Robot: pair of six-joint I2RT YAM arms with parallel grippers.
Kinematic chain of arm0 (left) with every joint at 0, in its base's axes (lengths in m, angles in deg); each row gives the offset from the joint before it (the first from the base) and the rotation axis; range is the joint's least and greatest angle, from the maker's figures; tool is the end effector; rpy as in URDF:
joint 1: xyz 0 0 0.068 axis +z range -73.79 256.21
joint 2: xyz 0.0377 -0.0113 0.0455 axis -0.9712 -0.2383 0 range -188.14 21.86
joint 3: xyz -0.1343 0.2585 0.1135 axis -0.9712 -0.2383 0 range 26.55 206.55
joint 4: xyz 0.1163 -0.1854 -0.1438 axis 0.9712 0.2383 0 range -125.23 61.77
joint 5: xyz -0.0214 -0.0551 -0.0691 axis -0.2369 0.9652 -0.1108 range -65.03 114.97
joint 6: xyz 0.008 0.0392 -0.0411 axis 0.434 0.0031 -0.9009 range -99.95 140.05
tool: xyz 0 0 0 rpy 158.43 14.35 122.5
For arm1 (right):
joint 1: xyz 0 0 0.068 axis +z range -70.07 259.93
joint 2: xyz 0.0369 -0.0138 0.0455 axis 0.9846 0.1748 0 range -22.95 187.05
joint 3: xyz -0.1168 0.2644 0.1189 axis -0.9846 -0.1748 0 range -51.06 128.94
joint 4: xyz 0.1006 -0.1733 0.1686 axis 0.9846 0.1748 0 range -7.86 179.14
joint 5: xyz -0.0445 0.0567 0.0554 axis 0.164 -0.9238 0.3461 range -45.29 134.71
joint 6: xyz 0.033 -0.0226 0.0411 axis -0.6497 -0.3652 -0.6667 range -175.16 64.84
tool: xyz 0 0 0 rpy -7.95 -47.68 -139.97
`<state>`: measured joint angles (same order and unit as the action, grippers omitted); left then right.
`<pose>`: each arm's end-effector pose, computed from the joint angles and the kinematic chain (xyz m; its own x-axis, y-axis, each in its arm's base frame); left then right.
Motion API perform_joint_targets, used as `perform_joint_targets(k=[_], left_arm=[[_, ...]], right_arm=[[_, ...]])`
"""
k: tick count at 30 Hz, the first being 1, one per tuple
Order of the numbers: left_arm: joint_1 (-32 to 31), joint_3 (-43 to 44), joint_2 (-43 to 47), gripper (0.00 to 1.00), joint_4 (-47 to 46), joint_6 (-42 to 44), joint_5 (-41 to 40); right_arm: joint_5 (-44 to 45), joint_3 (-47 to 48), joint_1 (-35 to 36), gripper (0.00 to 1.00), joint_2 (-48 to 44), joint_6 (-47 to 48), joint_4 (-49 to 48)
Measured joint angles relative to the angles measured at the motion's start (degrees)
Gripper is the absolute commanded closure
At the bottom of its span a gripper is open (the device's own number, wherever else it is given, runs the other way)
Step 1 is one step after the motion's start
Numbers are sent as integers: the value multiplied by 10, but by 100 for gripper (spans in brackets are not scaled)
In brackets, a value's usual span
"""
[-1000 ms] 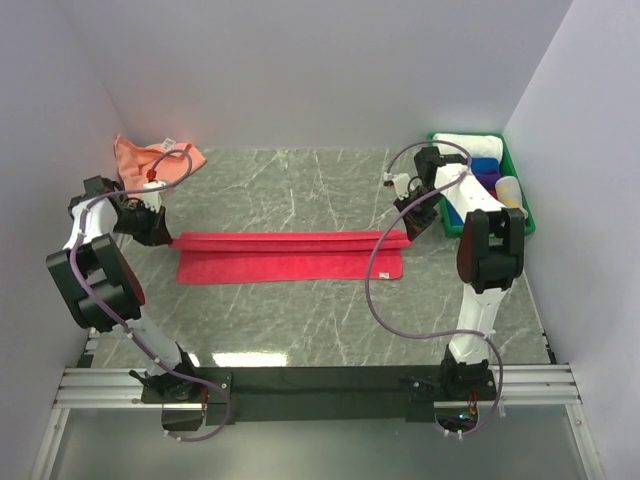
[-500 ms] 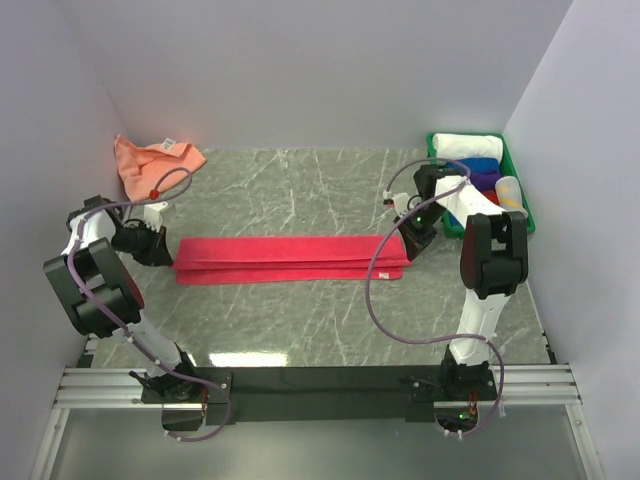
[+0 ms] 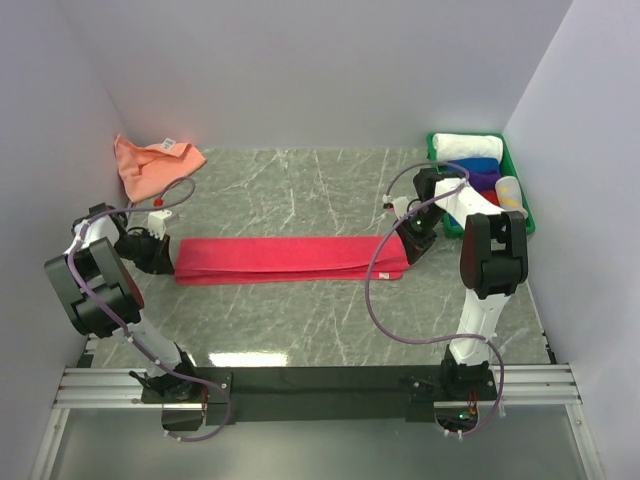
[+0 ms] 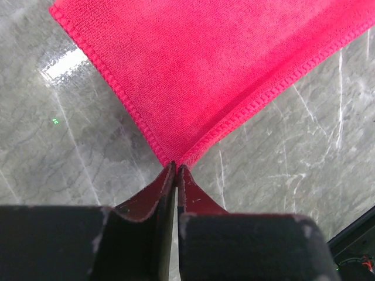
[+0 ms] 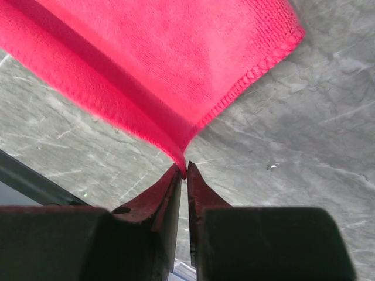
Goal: Roll the towels
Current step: Fold the towel
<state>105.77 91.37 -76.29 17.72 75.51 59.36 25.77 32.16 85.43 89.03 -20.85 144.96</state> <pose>0.2794 0.1320 0.2233 -0.8012 0.3272 -0.5010 0.5023 0.8227 -0.2661 0.3721 0.0490 0.2184 -0.7759 -0.6102 -0.1600 -0.6283 0.7245 0.2836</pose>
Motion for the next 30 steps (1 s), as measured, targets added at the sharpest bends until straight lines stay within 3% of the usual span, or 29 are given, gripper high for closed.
perform_joint_targets(k=[3, 4, 13, 23, 30], left_arm=[[0, 0, 0, 95, 1, 4, -2], [0, 0, 0, 97, 1, 5, -2], [0, 41, -6, 99, 19, -10, 21], [-5, 234, -82, 99, 23, -97, 68], [-31, 322, -124, 99, -27, -198, 74]], right_arm=[[0, 0, 0, 91, 0, 4, 5], [0, 0, 0, 100, 0, 6, 6], [-2, 30, 0, 100, 0, 7, 18], [-2, 231, 0, 100, 41, -1, 35], [5, 406, -1, 100, 98, -29, 33]])
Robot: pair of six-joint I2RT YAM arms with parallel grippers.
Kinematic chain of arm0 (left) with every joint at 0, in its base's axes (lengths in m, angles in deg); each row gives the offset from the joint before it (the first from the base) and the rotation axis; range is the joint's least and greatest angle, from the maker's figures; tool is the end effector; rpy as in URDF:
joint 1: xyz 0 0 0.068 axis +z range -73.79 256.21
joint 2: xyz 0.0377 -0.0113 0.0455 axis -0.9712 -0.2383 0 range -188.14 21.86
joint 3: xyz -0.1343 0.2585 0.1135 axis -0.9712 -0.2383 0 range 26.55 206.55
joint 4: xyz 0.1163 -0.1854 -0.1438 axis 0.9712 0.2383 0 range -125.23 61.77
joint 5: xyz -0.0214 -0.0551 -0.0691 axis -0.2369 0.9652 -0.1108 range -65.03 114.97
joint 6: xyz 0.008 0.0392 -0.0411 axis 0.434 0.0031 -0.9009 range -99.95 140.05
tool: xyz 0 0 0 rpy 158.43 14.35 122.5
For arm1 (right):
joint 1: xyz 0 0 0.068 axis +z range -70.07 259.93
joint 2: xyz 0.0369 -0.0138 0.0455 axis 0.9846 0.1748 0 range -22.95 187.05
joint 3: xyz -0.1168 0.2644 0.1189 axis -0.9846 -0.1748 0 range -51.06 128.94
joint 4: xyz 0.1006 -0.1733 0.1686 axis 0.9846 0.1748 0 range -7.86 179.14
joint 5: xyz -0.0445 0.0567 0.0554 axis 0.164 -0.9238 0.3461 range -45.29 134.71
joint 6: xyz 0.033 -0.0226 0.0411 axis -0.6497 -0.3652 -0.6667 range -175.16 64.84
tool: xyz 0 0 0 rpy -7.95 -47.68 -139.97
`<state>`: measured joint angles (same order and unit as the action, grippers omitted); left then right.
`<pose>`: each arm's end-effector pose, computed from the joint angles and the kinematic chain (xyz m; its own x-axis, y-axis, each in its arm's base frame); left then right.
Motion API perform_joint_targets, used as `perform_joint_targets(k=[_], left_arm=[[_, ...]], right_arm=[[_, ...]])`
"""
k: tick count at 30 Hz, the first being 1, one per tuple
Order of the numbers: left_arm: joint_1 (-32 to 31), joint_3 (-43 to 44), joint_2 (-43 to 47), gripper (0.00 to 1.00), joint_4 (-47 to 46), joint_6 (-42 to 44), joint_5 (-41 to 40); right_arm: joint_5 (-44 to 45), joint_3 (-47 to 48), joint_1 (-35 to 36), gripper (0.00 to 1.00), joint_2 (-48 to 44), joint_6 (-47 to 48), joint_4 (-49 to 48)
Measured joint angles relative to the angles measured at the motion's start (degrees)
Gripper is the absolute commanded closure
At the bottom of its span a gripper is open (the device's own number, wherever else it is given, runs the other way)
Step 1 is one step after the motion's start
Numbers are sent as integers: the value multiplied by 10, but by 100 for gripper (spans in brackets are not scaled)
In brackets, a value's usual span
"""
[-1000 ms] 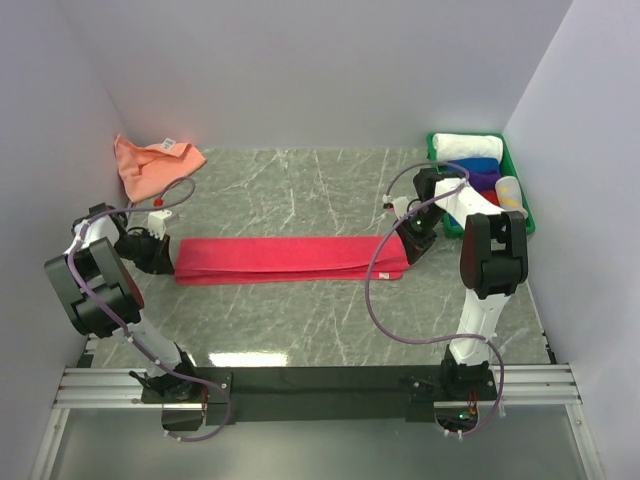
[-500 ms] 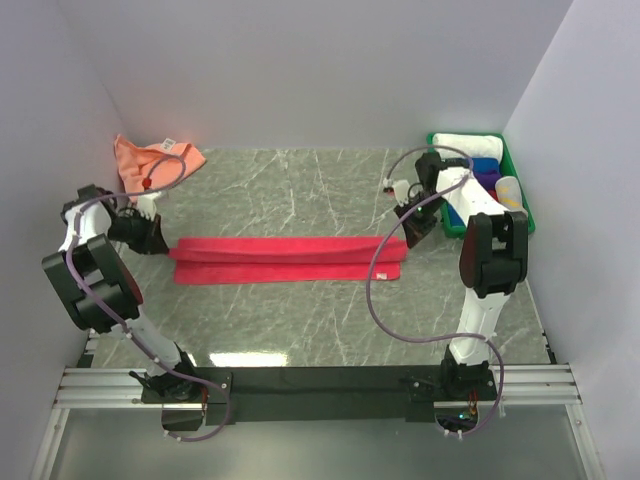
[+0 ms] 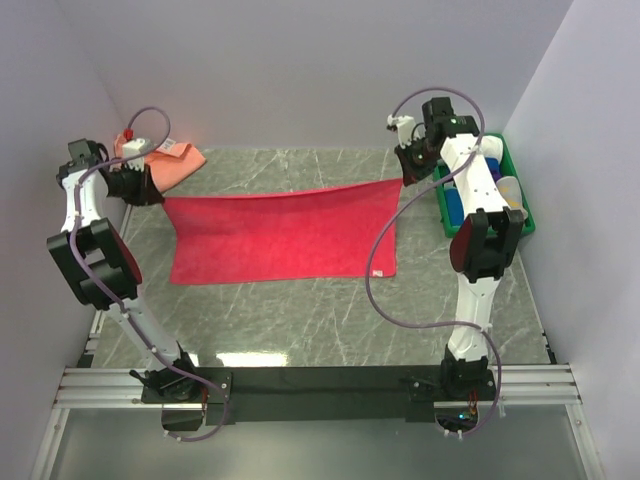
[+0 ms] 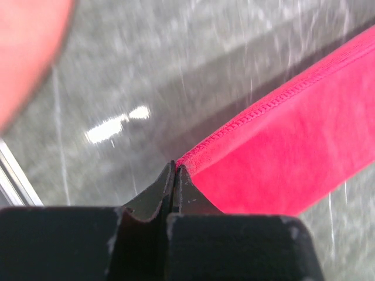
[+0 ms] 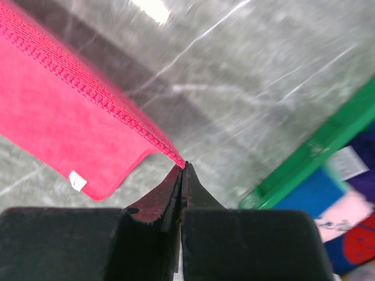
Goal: Roll the towels
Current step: Fold the towel
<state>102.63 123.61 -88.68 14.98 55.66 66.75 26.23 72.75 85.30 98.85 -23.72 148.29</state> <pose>0.3934 0.1651 0.3067 -0.6919 0.1412 -0.7080 0.4127 0.8820 -0.2274 0.4697 0.0570 0.3400 -0.6464 -0.5575 -0.5209 -0.6604 0.7507 0.0160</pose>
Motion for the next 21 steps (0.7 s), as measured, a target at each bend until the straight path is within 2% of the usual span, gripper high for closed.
perform_joint_targets(k=[3, 7, 13, 21], left_arm=[[-13, 27, -11, 99, -33, -39, 1], [-21, 45, -16, 99, -52, -62, 2], [-21, 12, -14, 99, -49, -38, -8], [5, -116, 10, 99, -26, 22, -26]], right_arm=[[5, 41, -1, 100, 16, -9, -2], [7, 43, -2, 100, 21, -12, -1], [6, -51, -2, 100, 18, -5, -9], [3, -191, -2, 100, -7, 13, -21]])
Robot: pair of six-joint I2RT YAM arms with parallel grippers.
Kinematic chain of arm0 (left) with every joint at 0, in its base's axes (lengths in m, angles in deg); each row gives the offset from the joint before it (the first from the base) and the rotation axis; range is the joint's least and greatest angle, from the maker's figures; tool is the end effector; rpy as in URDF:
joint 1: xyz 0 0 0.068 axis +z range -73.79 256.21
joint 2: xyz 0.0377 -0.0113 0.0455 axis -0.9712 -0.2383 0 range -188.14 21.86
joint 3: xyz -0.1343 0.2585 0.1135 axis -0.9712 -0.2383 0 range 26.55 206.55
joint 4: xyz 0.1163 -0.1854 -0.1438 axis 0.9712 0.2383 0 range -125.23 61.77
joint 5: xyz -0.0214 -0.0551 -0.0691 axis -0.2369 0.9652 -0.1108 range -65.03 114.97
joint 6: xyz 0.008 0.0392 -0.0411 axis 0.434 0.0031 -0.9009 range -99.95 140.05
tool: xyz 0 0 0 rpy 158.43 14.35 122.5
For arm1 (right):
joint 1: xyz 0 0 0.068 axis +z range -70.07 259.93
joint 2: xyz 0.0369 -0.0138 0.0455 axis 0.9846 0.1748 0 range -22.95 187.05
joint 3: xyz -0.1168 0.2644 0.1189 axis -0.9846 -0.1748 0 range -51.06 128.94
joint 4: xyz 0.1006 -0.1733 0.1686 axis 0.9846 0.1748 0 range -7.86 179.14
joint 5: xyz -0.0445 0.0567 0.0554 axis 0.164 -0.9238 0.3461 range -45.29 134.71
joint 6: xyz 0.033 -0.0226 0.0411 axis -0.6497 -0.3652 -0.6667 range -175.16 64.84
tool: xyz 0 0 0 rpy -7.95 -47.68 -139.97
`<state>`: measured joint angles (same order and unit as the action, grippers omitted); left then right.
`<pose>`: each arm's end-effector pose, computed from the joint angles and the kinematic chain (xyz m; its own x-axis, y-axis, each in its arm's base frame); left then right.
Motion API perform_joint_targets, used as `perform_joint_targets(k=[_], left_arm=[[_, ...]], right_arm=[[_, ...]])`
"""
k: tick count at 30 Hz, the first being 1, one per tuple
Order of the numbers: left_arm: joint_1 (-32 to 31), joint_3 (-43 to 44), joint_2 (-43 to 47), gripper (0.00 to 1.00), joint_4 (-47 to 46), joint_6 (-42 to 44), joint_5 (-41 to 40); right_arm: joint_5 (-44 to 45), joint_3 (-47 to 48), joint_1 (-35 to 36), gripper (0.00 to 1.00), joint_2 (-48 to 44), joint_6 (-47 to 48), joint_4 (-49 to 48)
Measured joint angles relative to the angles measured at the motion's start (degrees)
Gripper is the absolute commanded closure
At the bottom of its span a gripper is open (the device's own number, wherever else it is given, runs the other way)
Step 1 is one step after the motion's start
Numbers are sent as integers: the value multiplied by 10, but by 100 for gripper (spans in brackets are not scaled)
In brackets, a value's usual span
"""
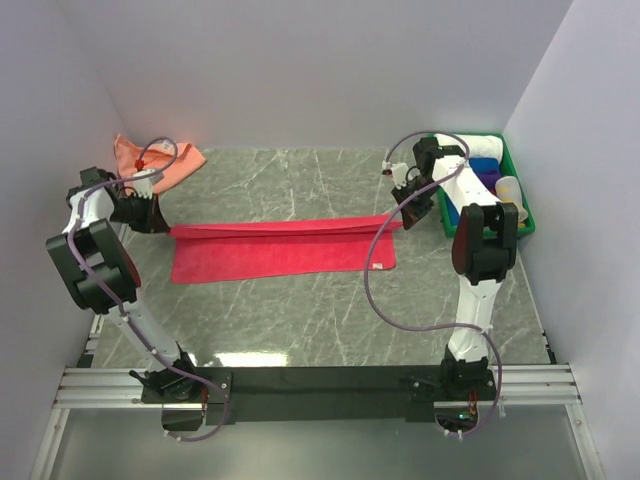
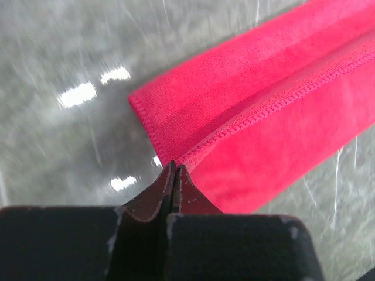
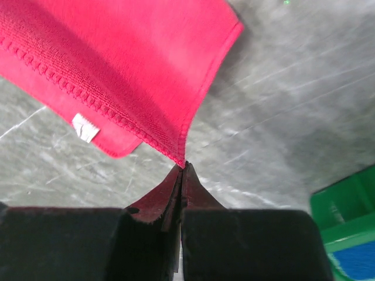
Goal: Roll the towels
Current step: Fold the towel
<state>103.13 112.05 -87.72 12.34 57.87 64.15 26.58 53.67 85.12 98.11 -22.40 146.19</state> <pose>0.3718 0.1599 0.2553 -0.7750 0.1397 -0.6163 0.3818 0.8806 -0.2806 0.4456 0.0531 0.2523 -0.7513 -0.5845 -0.3065 -0.6471 0.7438 0.1677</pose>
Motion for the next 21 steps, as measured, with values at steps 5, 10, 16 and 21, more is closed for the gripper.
perform_joint_targets(k=[5, 10, 16, 21], left_arm=[[15, -67, 50, 99, 14, 46, -1], [14, -96, 80, 99, 22, 83, -3], [18, -131, 85, 99, 23, 114, -15], [18, -153, 85, 99, 22, 125, -21]], right_arm=[[-10, -63, 0, 100, -40, 8, -9], [-19, -110, 0, 100, -74, 17, -16], [-23, -156, 0, 100, -82, 27, -29], [-24, -174, 3, 100, -82, 30, -35]])
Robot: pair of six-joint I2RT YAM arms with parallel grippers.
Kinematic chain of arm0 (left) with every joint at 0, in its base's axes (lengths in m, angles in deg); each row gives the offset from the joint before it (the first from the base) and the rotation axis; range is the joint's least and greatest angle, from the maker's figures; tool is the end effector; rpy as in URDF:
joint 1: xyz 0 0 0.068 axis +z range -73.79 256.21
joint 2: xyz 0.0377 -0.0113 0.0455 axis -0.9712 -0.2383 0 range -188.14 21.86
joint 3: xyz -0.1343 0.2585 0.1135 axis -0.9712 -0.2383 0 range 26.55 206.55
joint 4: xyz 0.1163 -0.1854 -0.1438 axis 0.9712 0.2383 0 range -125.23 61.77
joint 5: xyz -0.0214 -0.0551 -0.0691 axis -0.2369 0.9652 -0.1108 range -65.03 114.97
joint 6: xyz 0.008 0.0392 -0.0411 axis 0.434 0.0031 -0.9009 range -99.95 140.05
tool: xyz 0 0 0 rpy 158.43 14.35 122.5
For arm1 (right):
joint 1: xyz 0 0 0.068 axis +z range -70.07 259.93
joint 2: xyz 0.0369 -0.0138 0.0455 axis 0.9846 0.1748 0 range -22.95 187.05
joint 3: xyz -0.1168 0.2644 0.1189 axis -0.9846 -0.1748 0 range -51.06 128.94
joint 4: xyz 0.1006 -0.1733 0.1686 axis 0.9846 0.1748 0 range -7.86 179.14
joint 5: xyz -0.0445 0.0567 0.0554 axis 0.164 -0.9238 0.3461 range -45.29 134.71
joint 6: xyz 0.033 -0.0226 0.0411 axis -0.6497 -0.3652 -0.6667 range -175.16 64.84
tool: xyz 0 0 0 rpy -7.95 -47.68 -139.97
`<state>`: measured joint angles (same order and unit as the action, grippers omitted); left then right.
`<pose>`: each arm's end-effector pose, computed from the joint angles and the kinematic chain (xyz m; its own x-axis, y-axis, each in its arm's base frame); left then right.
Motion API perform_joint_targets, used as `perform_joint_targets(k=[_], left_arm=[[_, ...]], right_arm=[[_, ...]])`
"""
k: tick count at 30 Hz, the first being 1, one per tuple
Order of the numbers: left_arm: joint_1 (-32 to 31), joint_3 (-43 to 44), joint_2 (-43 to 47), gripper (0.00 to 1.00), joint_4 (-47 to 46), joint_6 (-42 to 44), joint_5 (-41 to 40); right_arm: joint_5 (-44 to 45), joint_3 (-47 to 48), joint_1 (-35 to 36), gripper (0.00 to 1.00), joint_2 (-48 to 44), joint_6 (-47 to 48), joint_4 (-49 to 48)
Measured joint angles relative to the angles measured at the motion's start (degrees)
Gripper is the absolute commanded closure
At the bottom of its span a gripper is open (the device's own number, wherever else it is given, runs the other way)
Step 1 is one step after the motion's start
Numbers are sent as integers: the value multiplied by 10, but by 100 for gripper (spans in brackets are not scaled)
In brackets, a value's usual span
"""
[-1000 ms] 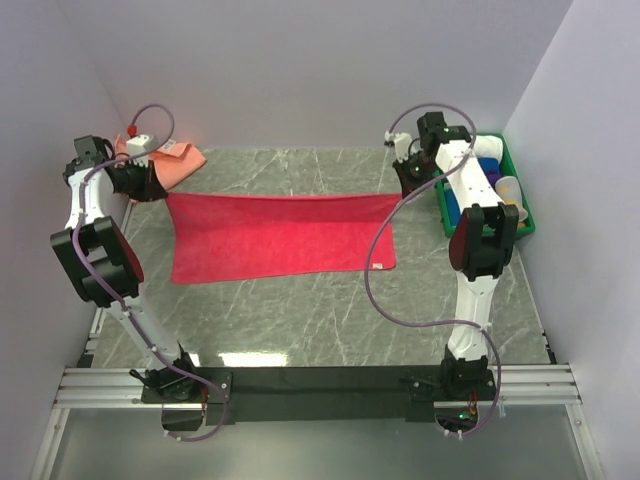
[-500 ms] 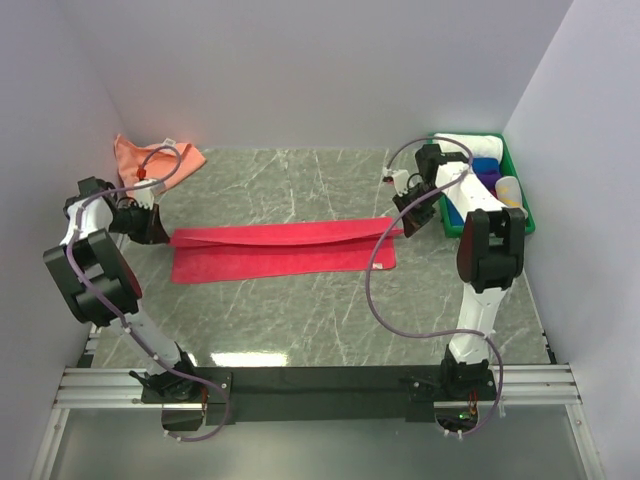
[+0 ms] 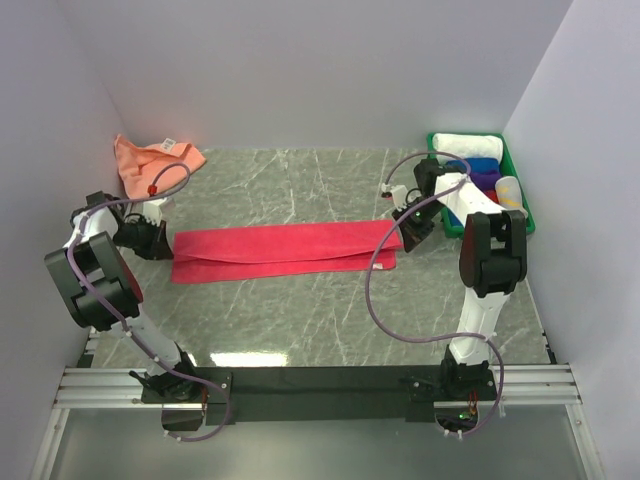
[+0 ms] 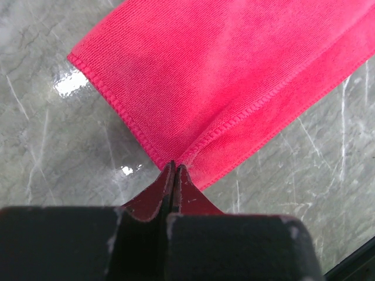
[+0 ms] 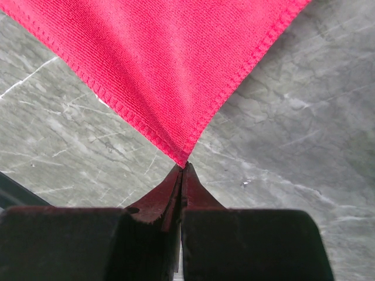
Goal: Roll the towels
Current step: Fold the towel
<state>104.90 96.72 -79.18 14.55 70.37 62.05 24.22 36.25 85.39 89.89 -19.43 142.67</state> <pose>0.3074 0.1402 0.2333 -0.7813 0.2725 -0.5615 0.4765 0.8414 -0.2548 0.3903 0.0515 0.2311 -0.7403 -0.6202 -0.2596 -0.6716 0.6998 0.2435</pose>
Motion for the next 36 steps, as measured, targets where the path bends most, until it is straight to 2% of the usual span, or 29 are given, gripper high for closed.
perform_joint_targets(k=[12, 20, 30, 36], left_arm=[[2, 15, 1, 99, 10, 11, -10], [5, 17, 33, 99, 28, 38, -11], [11, -45, 39, 99, 17, 58, -36], [11, -52, 37, 97, 2, 55, -43]], right_arm=[[3, -8, 1, 100, -1, 11, -2], [12, -20, 2, 100, -28, 28, 0], [23, -106, 15, 100, -47, 31, -25], [26, -103, 34, 100, -46, 25, -35]])
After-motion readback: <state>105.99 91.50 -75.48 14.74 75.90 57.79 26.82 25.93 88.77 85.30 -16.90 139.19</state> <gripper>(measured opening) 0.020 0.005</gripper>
